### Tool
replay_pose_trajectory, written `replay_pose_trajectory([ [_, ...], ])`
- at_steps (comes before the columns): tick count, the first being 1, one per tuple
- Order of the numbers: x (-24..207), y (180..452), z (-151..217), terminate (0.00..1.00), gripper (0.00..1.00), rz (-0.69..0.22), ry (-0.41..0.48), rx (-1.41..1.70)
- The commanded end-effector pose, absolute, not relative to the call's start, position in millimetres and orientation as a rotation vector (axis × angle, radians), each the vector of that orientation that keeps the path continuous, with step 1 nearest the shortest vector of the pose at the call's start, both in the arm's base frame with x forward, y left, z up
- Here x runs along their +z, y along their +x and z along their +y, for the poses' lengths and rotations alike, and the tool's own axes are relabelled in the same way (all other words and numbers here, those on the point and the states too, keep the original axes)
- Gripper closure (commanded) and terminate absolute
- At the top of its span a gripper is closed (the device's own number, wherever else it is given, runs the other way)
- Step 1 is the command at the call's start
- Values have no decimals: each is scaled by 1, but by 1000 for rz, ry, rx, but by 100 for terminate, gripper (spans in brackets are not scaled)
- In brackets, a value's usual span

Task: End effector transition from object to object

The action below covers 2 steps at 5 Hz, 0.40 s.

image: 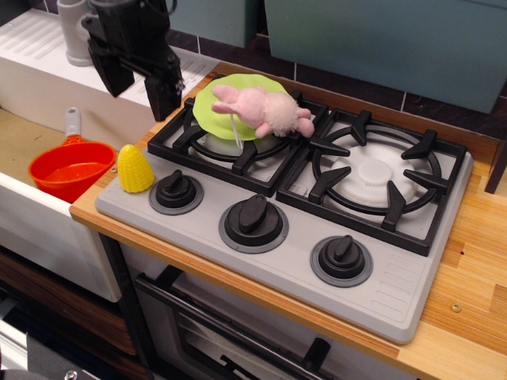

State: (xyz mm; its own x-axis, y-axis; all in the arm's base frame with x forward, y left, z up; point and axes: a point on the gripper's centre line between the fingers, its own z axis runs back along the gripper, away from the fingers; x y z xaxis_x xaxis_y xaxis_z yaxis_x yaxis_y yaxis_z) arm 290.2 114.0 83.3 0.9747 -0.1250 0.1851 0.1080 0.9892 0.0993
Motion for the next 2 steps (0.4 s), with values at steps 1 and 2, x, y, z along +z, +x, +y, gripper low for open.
replay_pose_trajectory([
  [1, 73, 284, 117, 0, 0, -277, 74, -113],
  [2, 65, 277, 116, 0, 0, -279, 74, -104],
])
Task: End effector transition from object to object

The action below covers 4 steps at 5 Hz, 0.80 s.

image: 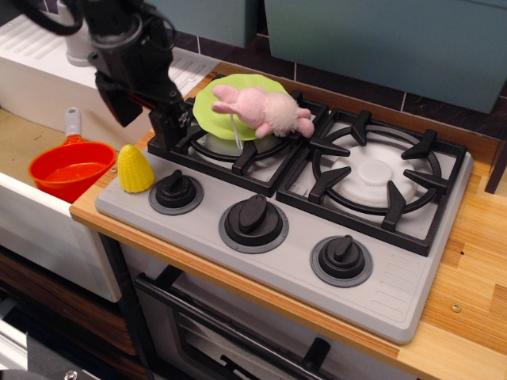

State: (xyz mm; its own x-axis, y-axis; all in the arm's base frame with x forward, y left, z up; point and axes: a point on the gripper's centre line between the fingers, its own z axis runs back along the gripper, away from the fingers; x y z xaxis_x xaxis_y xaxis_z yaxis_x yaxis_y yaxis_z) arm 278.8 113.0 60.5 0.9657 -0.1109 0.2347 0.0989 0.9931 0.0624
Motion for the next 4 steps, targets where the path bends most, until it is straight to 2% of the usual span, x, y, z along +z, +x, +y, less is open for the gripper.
replay_pose_trajectory([
  [1, 58, 269, 116, 0, 0, -284, 73, -95],
  [3, 37, 257, 117, 0, 0, -316, 64, -77],
  [4, 33, 252, 116, 100, 0, -313, 55, -85],
])
